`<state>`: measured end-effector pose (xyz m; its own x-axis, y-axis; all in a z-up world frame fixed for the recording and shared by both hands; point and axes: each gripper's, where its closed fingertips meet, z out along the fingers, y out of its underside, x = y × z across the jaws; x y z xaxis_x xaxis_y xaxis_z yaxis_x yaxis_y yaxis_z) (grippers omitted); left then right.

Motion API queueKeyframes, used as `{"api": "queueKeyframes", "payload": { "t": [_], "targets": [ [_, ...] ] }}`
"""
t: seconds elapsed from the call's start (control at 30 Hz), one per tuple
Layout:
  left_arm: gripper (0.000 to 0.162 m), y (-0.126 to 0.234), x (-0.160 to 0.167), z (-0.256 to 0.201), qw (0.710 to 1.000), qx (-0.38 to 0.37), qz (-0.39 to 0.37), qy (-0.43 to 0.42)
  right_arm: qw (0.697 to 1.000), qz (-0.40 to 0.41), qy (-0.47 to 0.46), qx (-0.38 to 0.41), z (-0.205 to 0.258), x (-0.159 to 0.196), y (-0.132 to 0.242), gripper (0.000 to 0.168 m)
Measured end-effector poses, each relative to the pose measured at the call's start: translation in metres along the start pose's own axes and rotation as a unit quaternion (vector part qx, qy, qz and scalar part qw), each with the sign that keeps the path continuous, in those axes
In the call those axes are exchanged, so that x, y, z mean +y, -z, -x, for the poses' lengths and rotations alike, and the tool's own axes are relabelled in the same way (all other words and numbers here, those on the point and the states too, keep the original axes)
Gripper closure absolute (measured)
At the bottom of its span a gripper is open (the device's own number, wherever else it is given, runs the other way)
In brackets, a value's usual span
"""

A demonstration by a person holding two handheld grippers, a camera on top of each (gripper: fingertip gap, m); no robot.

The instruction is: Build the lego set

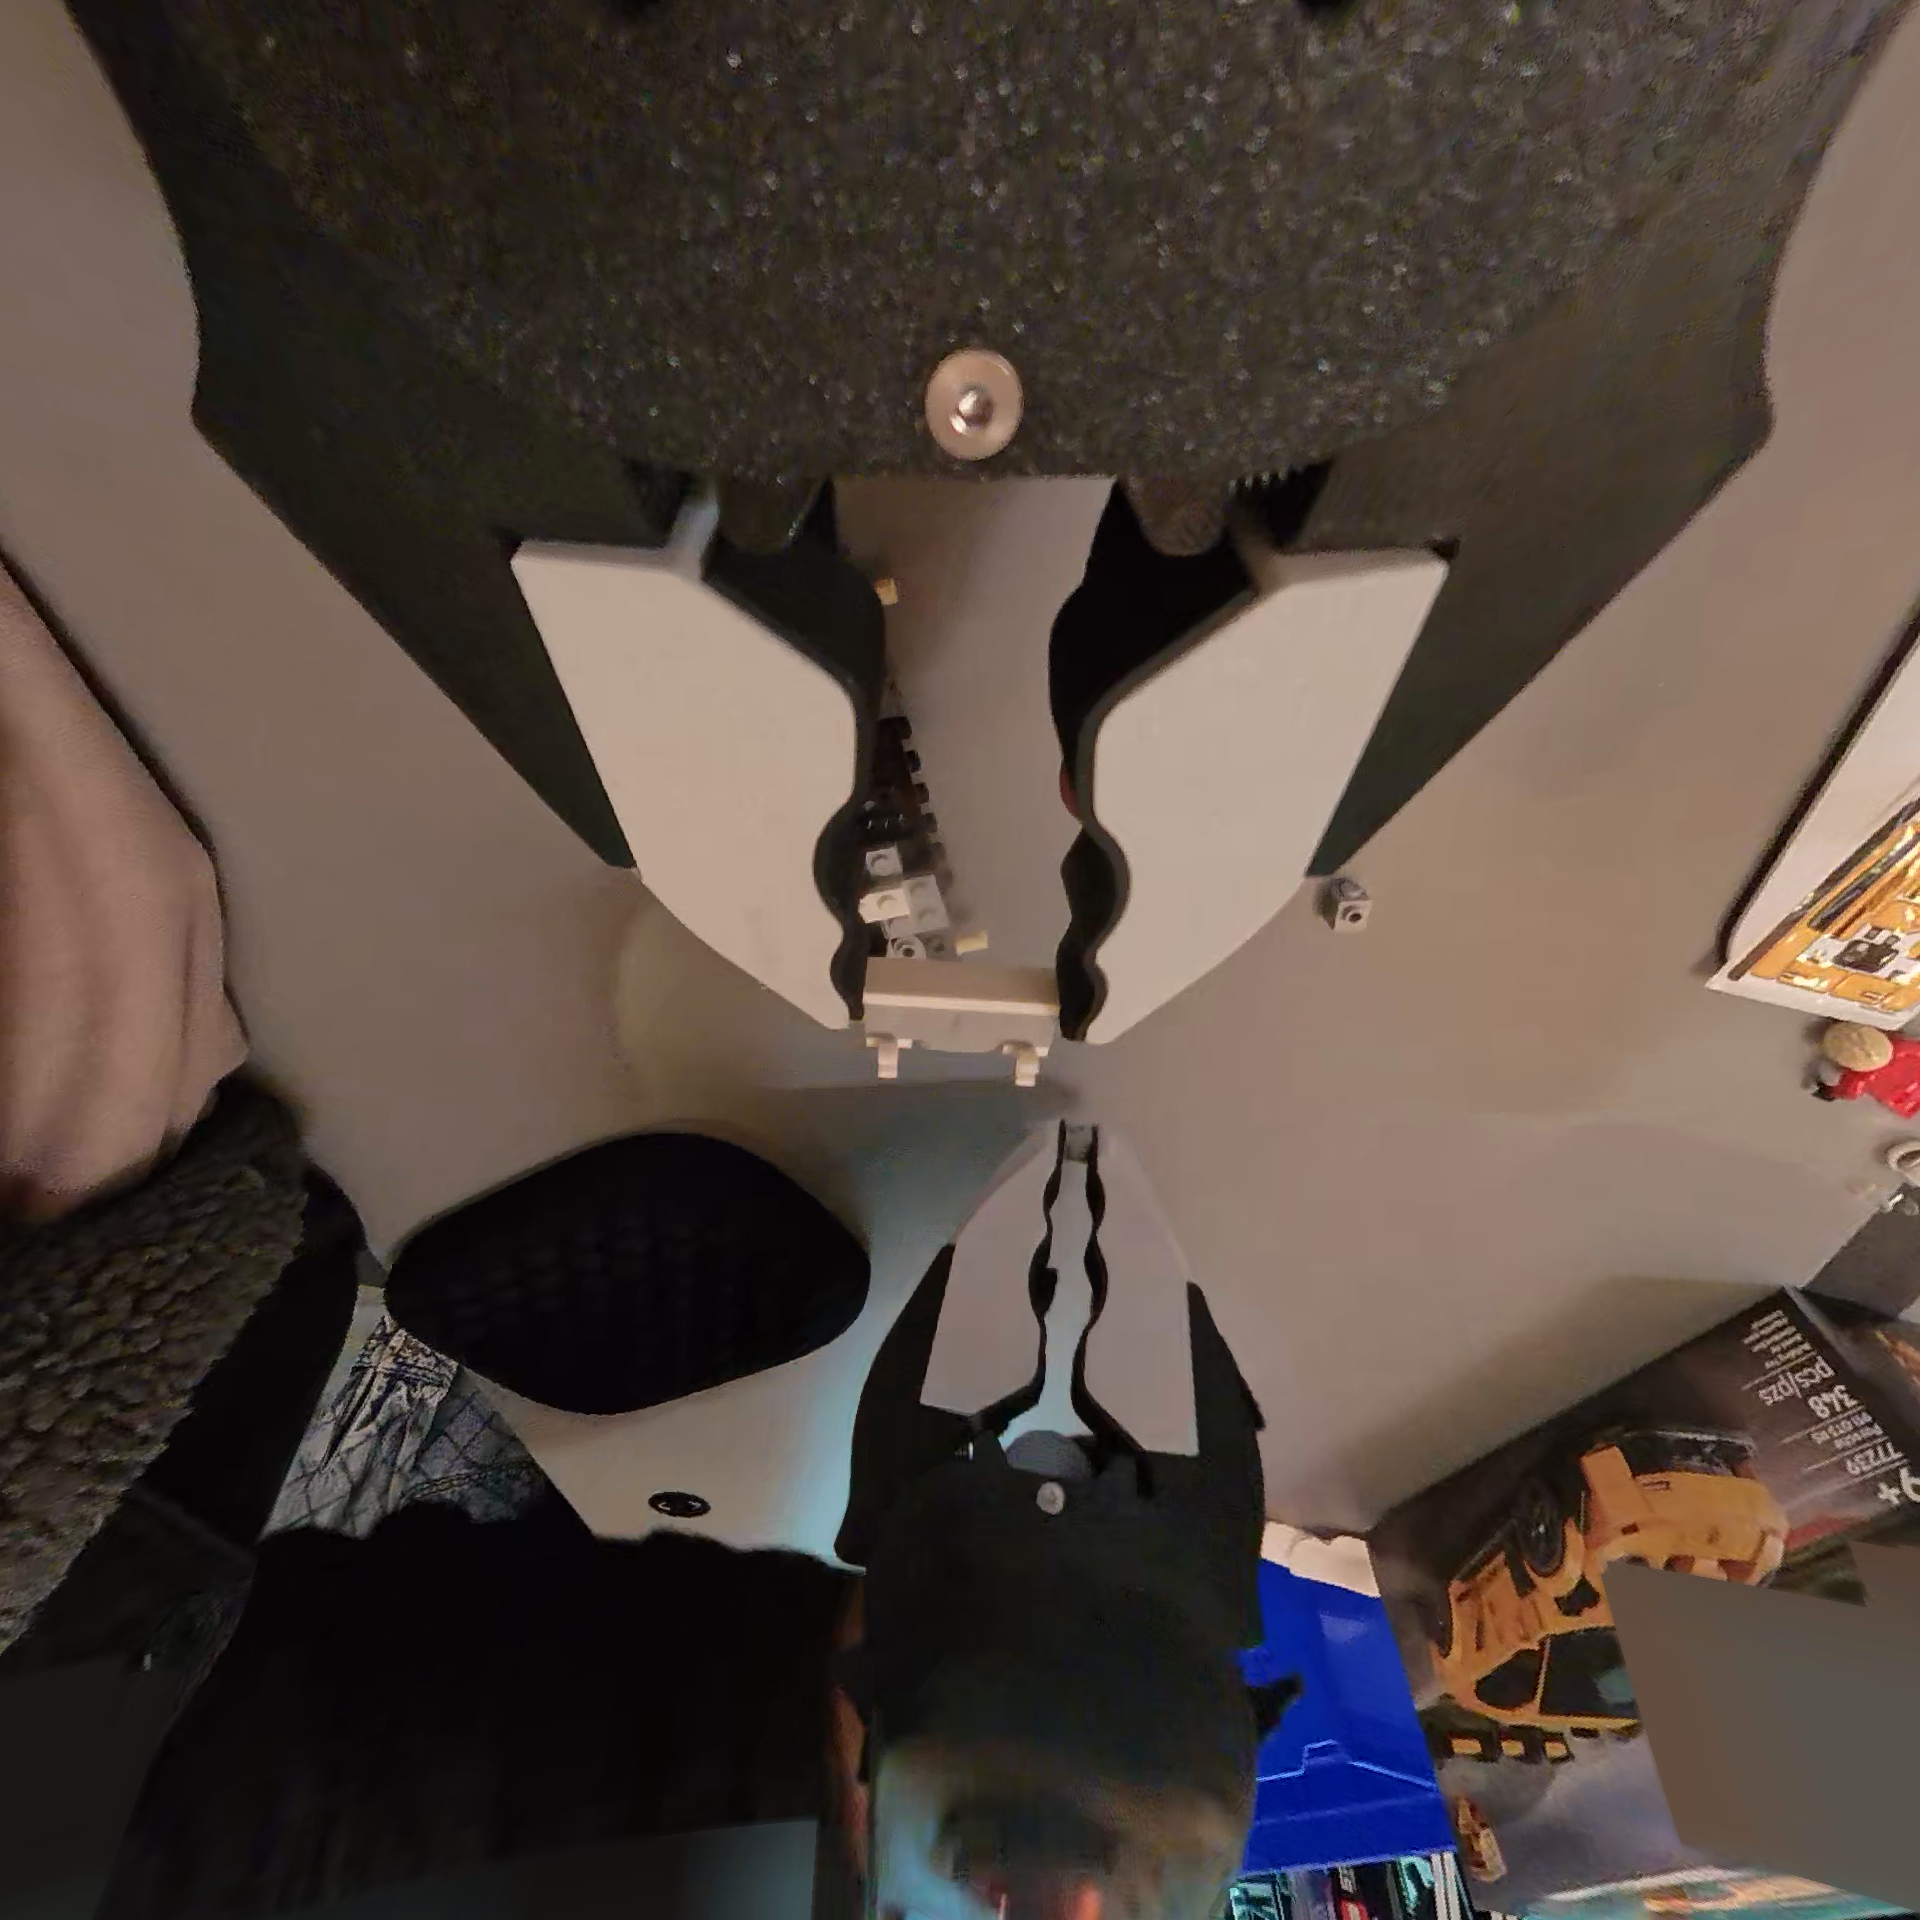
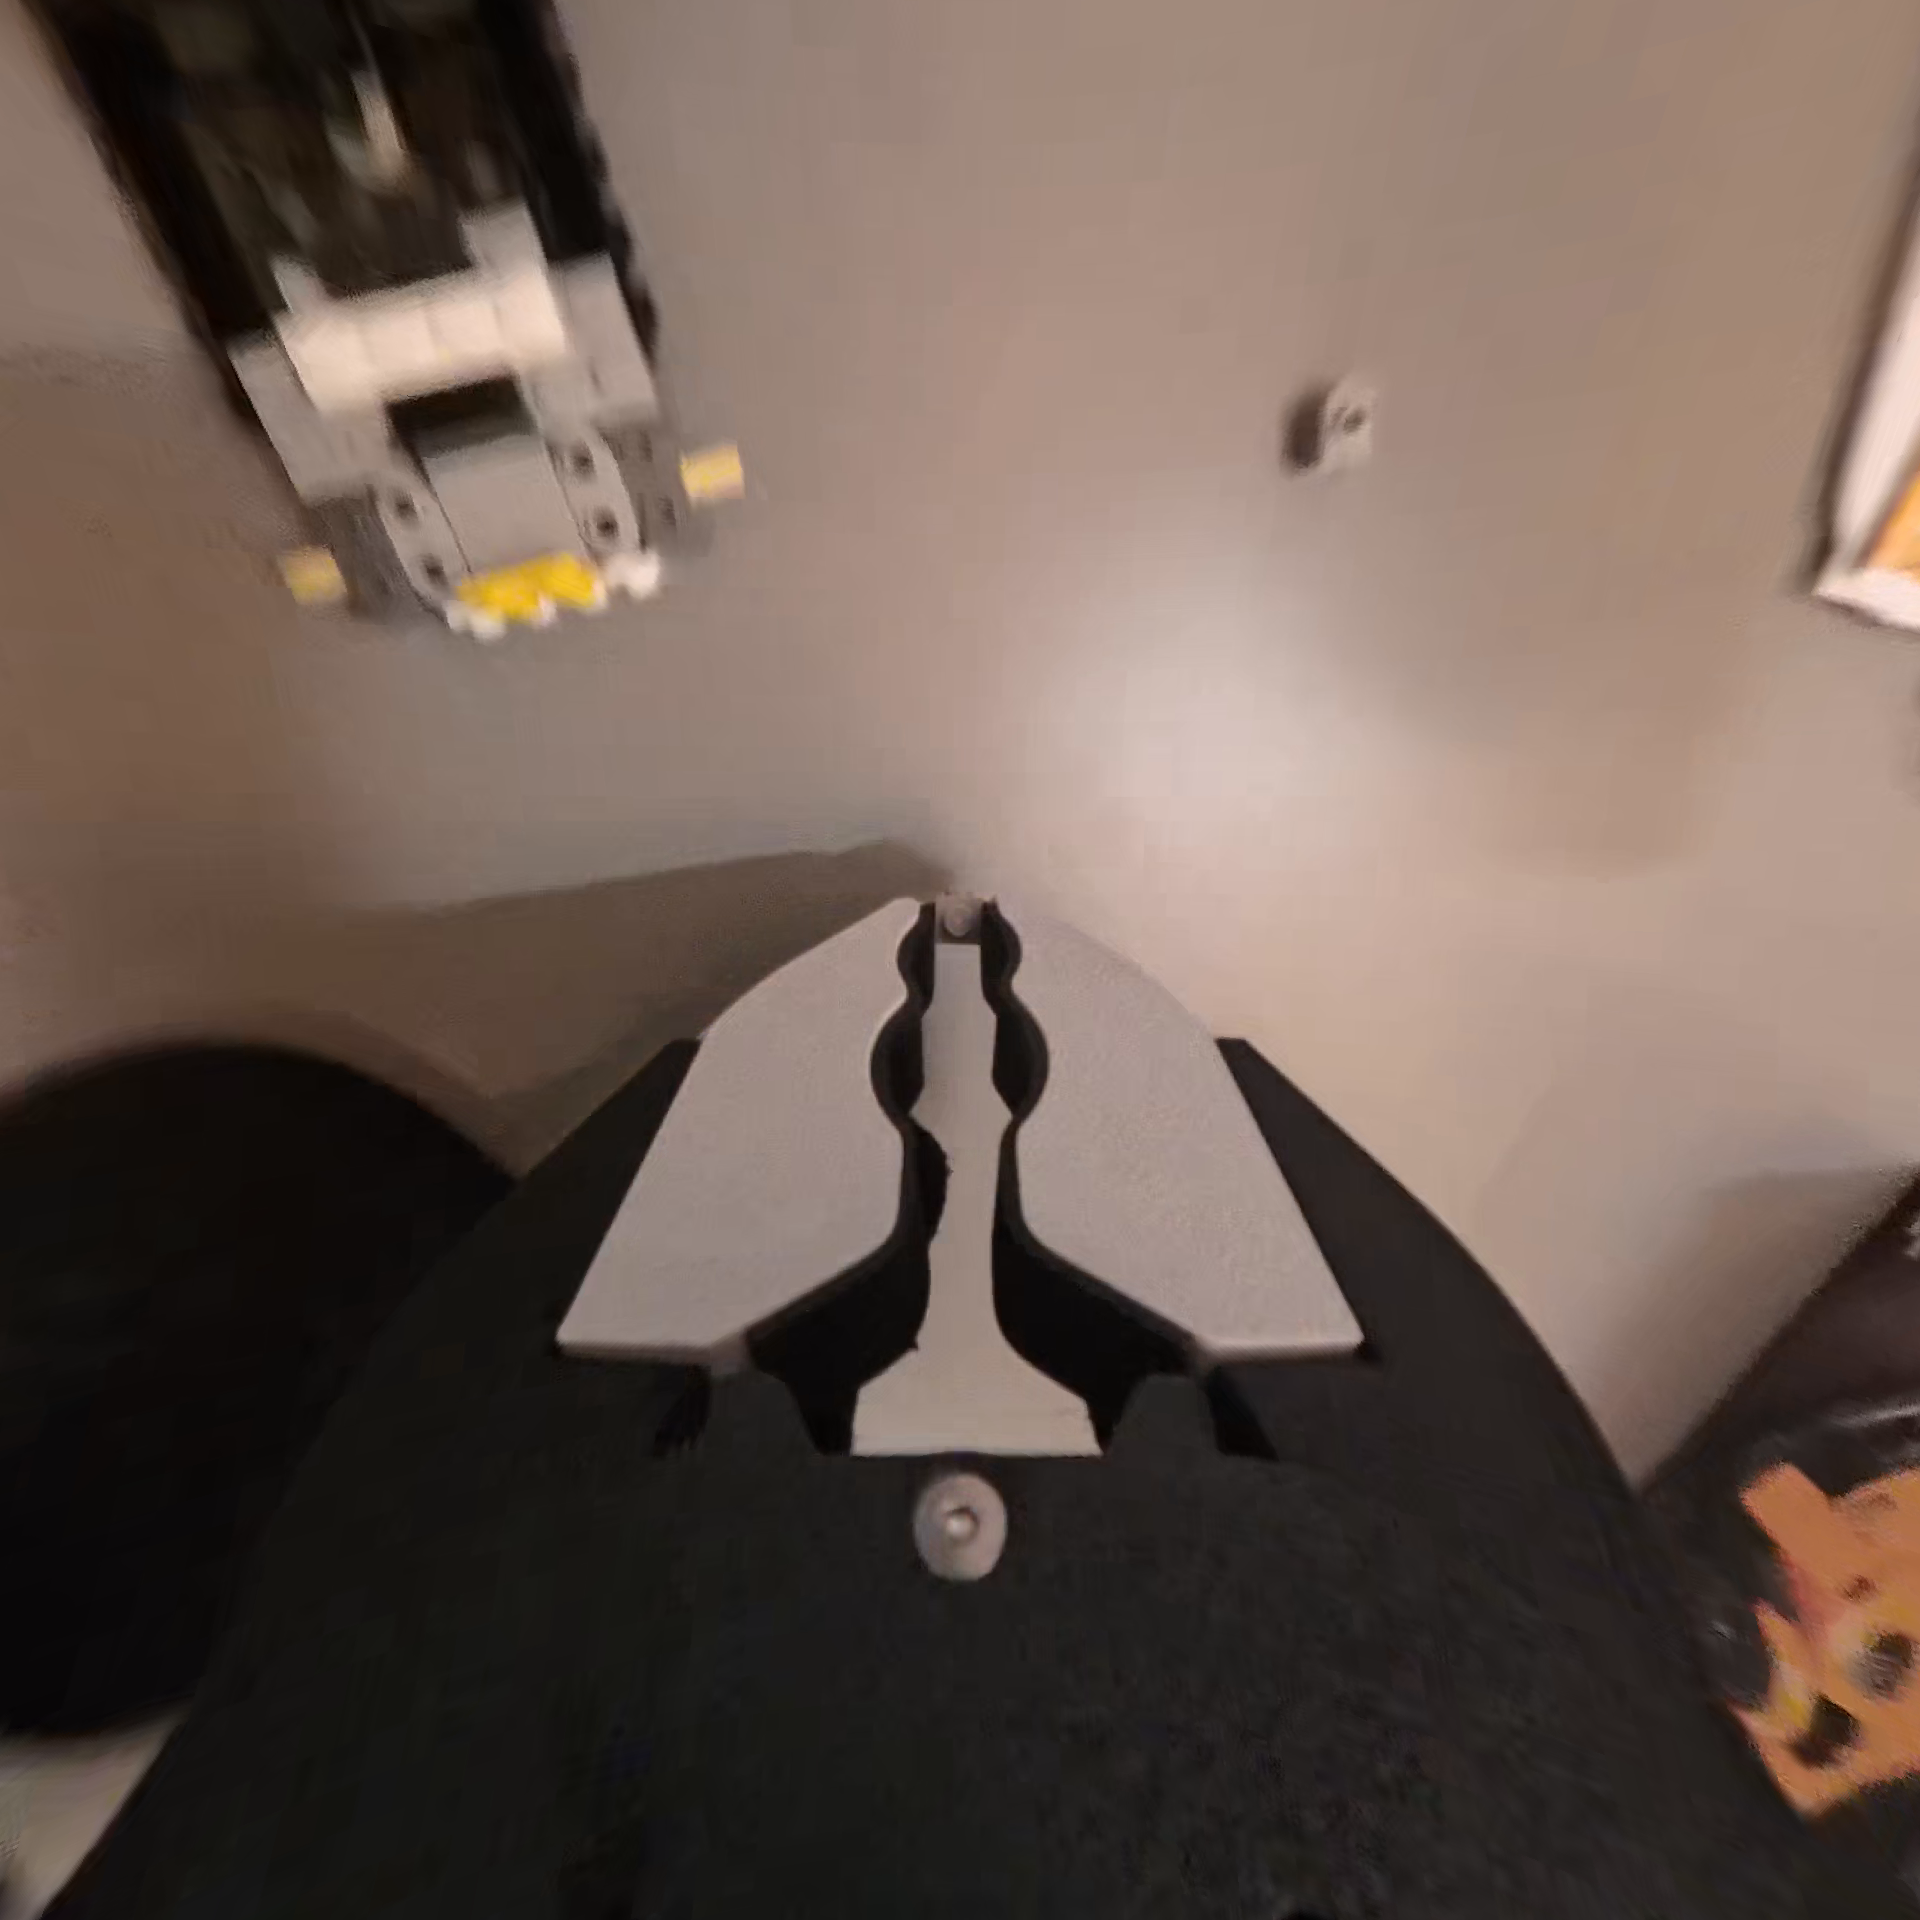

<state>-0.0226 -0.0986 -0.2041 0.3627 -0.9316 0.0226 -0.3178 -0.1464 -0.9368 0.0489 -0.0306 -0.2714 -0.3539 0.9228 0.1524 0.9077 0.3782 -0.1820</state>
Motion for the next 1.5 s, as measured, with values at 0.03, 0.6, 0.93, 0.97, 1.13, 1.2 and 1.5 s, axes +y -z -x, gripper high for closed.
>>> {"api": "queueKeyframes", "payload": {
  "t": [0.03,0.6,0.93,0.97,1.13,1.2,1.5],
  "targets": [
    [0.127,0.0,0.001,0.001,1.0,-0.002,0.0,0.002,0.999,0.047,0.019,-0.017,0.001,0.009,-0.002,0.161],
    [0.127,0.03,0.015,0.017,1.0,-0.017,0.015,0.001,0.958,0.259,0.104,-0.061,-0.002,0.023,-0.006,0.148],
    [0.127,0.027,0.021,0.017,0.999,-0.018,0.029,0.004,0.954,0.271,0.112,-0.063,0.007,0.024,-0.004,0.138],
    [0.127,0.027,0.02,0.017,0.999,-0.019,0.029,0.004,0.954,0.272,0.11,-0.061,0.007,0.025,-0.003,0.136],
    [0.127,0.028,0.02,0.018,0.999,-0.019,0.028,0.006,0.974,0.217,0.058,-0.036,-0.006,0.024,0.002,0.137],
    [0.127,0.028,0.021,0.018,0.999,-0.019,0.029,0.007,0.986,0.162,0.013,-0.038,-0.009,0.025,0.004,0.139],
    [0.127,0.027,0.018,0.017,1.0,-0.012,0.016,0.013,0.963,-0.202,-0.177,-0.021,-0.003,0.014,0.009,0.15]
  ]
}}
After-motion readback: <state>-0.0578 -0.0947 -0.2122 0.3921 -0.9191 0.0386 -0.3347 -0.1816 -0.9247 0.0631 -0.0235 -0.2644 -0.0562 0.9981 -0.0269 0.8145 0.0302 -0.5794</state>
